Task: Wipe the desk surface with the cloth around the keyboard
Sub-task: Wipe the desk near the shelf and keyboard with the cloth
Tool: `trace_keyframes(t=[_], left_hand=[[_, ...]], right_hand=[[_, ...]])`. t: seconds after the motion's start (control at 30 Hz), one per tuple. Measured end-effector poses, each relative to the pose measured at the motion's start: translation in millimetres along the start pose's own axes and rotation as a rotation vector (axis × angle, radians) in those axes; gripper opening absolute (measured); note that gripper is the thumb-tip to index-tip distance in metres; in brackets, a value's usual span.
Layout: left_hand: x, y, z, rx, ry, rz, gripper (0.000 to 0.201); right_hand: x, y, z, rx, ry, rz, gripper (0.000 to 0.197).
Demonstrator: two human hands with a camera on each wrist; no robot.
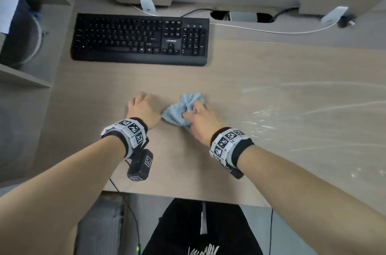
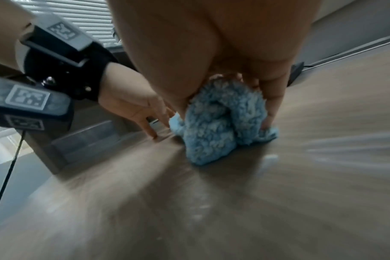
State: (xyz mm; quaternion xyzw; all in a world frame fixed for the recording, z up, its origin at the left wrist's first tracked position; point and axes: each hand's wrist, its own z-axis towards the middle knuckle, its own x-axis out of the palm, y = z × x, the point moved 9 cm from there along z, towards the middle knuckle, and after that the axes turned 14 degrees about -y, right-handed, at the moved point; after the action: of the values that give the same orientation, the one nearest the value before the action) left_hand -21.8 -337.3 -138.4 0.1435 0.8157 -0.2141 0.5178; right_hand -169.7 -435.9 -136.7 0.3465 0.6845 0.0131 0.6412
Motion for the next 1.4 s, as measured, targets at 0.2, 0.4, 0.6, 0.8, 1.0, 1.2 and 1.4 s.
trace_keyframes(t=[0.2, 0.4, 0.6, 0.8, 1.0, 1.2, 1.4], left_hand=[[-0.1, -5.4, -0.2, -0.002, 0.018, 0.043, 0.065], [-4.1, 0.4, 0.4, 0.007, 0.004, 0.045, 0.069], [-6.3, 0.4, 3.5, 0.056, -0.011, 0.115, 0.067], [-4.6, -9.3, 8.6, 0.224, -0.001, 0.163, 0.059], [7.0, -31.5, -2.5, 0.519, 0.025, 0.180, 0.076], [19.0, -31.1, -16.9, 0.670, 0.080, 0.220, 0.066], [12.8, -40.0, -13.5, 0.663, 0.093, 0.280, 0.063]], right_hand=[[-81.4, -125.9, 14.1, 0.289, -0.185, -0.004, 0.024], [-70.9, -118.0, 39.5, 0.234, -0.159, -0.118, 0.023], [-2.7, -11.1, -48.5, -0.130, 0.175, -0.049, 0.028], [-69.7, -67.0, -32.6, 0.254, -0.113, 0.140, 0.056], [-64.7, -105.3, -47.7, 0.455, -0.142, -0.168, 0.070], [7.3, -8.0, -104.2, 0.347, -0.096, -0.056, 0.050], [-17.0, -28.4, -136.9, 0.404, -0.230, 0.123, 0.032]])
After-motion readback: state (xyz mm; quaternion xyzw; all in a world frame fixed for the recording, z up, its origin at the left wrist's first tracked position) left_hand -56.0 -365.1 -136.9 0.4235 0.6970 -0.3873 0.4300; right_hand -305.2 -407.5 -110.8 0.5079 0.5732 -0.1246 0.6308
